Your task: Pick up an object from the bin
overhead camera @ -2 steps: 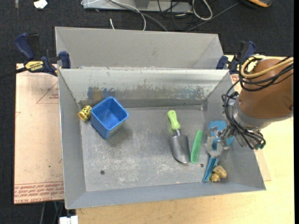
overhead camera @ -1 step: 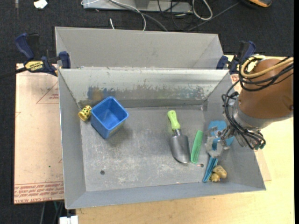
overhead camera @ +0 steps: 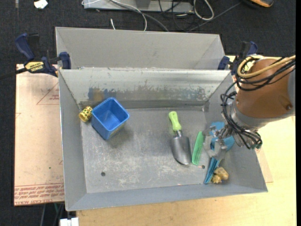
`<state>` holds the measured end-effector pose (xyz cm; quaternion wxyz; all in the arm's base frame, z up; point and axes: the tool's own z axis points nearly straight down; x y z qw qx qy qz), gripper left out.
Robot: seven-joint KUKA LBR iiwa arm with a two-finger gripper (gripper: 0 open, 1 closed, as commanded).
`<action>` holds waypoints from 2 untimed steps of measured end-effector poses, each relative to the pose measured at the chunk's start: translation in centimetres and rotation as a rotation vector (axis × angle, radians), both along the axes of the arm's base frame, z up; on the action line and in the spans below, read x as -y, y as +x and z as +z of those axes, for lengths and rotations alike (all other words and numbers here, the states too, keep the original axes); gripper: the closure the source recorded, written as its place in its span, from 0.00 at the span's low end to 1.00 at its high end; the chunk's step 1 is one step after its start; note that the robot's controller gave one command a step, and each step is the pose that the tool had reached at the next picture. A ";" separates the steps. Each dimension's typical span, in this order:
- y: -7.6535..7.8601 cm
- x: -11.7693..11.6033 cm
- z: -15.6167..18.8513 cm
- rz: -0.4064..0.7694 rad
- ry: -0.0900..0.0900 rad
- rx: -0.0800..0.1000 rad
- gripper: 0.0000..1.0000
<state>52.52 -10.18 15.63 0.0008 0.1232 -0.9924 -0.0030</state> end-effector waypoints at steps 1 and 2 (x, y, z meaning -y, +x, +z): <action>0.1 -2.4 -1.0 -0.007 0.001 0.000 0.00; 0.1 -2.4 -1.0 -0.008 0.001 0.000 0.00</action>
Offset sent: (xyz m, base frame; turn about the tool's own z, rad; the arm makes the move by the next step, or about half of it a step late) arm 0.0000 0.0000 0.0000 0.0000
